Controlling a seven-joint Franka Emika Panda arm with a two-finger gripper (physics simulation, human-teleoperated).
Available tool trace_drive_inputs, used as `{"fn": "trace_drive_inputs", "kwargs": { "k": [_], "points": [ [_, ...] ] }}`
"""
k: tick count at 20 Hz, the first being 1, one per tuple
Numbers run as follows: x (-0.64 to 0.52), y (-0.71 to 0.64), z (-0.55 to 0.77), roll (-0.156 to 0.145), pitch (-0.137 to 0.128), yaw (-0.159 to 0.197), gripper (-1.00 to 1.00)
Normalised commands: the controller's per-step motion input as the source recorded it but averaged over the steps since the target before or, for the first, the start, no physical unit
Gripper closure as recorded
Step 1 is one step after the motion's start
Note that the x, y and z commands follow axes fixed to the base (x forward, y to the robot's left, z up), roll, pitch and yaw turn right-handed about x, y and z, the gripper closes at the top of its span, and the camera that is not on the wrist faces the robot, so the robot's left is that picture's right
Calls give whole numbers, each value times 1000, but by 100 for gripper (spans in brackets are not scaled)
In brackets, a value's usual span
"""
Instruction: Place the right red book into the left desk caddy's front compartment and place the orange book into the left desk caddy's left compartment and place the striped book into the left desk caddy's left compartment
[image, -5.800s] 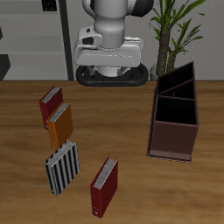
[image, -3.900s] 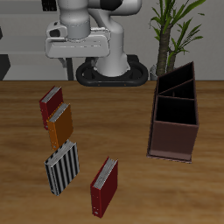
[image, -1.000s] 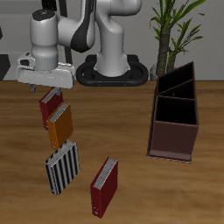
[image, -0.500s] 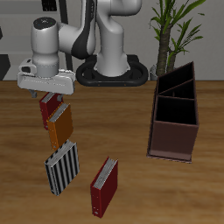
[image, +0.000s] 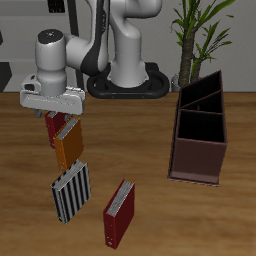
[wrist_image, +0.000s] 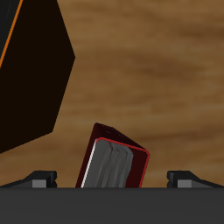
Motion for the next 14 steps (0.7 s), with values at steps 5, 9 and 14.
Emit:
{"fn": "trace_drive_inputs", "kwargs": {
  "k": [5,9,14],
  "points": [
    [-20,-58,-178,-17,12,-16,100],
    [-13,24,21,15,-14,-1,100],
    [-29,33,133,-8,-13,-25,100]
  ]
}}
